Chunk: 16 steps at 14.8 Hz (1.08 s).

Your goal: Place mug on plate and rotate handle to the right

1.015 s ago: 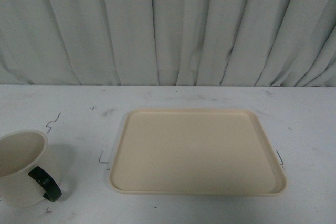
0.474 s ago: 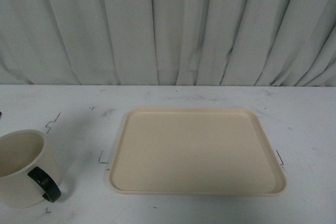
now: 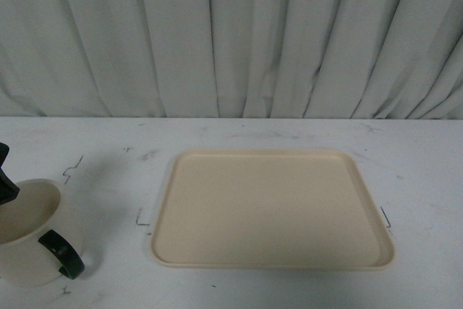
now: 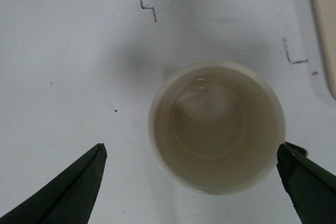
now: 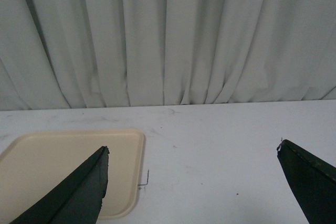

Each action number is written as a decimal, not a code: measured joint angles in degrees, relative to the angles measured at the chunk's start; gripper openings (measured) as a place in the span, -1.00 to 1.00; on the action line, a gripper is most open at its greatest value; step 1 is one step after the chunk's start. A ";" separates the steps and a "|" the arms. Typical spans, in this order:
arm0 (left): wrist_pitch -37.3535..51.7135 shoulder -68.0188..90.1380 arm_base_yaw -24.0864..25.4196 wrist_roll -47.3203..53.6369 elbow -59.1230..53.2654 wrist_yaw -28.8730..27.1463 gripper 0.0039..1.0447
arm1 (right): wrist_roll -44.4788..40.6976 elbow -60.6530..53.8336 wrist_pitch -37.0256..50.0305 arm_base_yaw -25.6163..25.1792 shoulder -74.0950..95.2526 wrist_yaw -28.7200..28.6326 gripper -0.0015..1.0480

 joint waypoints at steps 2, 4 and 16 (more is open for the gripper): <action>1.51 2.71 2.08 -0.44 0.26 0.33 0.88 | 0.00 0.00 -0.02 0.00 0.00 0.00 0.87; 15.82 12.50 3.76 -2.49 -3.21 -2.91 0.34 | 0.00 0.00 0.00 0.00 0.00 0.00 0.87; 12.68 4.07 0.55 -2.43 -4.94 -3.10 -0.94 | 0.00 0.00 0.00 0.00 0.00 0.00 0.87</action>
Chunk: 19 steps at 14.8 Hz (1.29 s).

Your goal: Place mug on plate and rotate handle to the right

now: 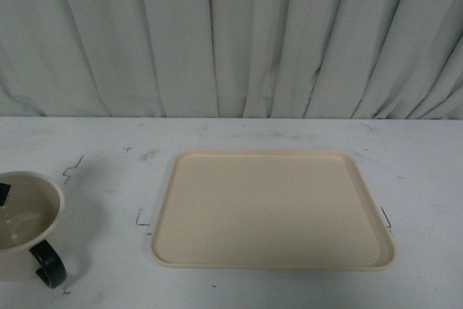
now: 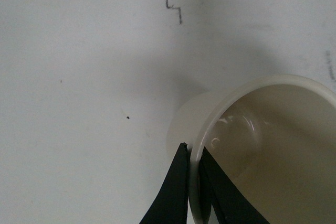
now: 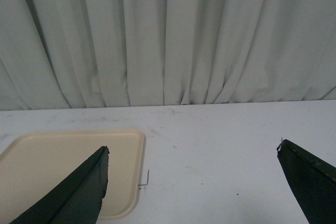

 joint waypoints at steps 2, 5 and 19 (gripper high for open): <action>-2.49 -3.10 -3.23 -0.11 2.25 -0.11 -0.94 | 0.00 0.00 0.00 0.00 0.00 0.00 0.87; -3.72 0.48 -18.05 -3.21 12.20 -1.92 -0.94 | 0.00 0.00 0.00 0.00 0.00 0.00 0.87; -10.82 30.14 -31.74 -14.71 36.76 -1.75 -0.94 | 0.00 0.00 0.00 0.00 0.00 0.00 0.87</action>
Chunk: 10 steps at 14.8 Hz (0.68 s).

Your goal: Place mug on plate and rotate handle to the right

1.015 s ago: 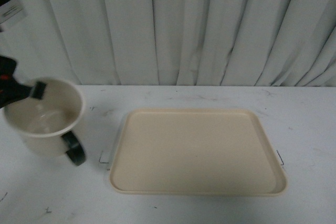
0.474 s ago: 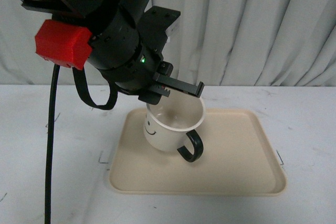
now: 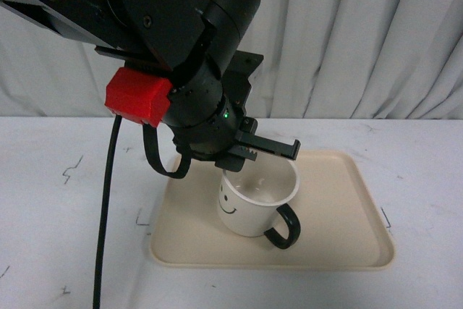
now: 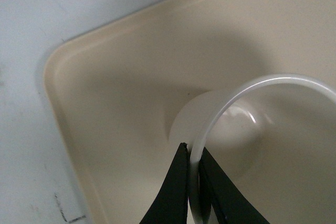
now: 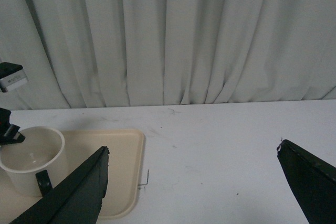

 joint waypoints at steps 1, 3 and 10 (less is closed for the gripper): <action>-0.79 0.35 -0.04 -0.57 0.37 0.11 -0.94 | 0.00 0.00 0.00 0.00 0.00 0.00 0.87; -1.25 0.37 -0.33 -2.01 0.61 -0.24 -0.87 | 0.00 0.00 -0.02 0.00 0.00 0.00 0.87; 31.34 -39.28 -2.75 12.94 -29.51 2.75 0.86 | 0.00 0.00 -0.02 0.00 0.00 0.00 0.87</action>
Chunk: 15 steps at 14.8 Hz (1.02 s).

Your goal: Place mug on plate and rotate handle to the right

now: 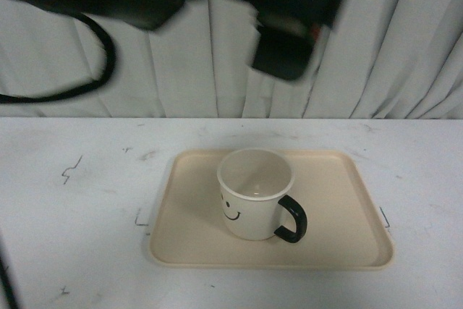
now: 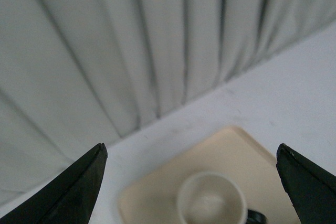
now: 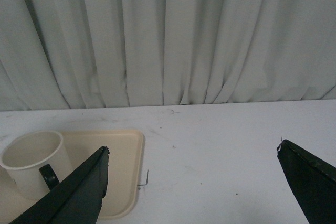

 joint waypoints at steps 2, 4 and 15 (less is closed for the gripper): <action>17.33 -6.40 0.79 -2.12 -7.69 -14.80 0.60 | 0.00 0.00 0.04 0.00 0.00 -0.17 0.87; 21.31 -10.47 5.49 -6.73 -19.71 -21.03 0.15 | 0.00 0.00 -0.04 0.00 0.00 0.02 0.87; 16.00 -39.39 23.61 -9.03 -41.97 -3.61 -0.97 | 0.00 0.00 -0.02 0.00 0.00 0.00 0.87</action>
